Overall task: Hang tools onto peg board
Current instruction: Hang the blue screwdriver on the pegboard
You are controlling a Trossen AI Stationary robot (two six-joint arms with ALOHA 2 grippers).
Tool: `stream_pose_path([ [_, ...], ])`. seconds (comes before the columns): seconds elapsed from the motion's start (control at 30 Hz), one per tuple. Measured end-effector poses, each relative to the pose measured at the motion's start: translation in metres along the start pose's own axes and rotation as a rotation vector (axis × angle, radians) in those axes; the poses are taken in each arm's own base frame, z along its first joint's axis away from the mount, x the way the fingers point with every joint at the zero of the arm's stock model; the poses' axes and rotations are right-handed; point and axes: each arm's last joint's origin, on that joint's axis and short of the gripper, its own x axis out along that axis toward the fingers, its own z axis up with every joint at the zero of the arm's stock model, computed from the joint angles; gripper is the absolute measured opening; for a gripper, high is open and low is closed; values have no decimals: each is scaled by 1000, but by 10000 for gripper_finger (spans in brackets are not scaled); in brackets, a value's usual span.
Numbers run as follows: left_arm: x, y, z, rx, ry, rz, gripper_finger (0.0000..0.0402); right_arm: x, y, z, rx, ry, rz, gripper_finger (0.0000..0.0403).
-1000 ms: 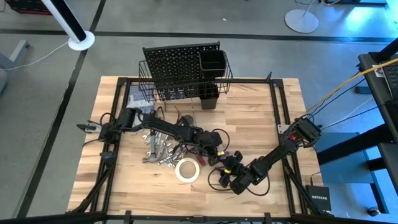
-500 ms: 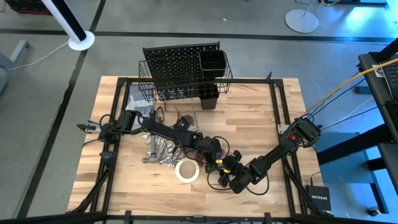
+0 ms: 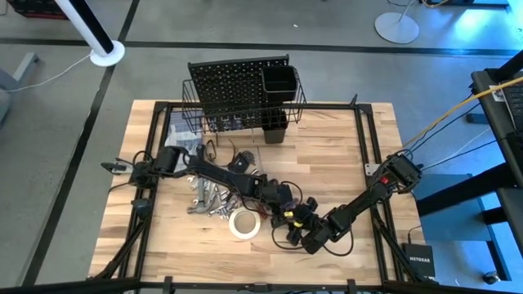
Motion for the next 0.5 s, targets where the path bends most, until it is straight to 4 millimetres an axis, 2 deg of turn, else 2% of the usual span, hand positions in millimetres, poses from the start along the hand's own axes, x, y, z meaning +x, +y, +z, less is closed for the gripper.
stream_pose_path([
  [0.3,1,2,-1,170,-4,48,80,-17,4,12,-40,83,98,223],
  [0.5,-12,-2,3,225,-9,44,79,-53,12,14,-109,27,149,223],
])
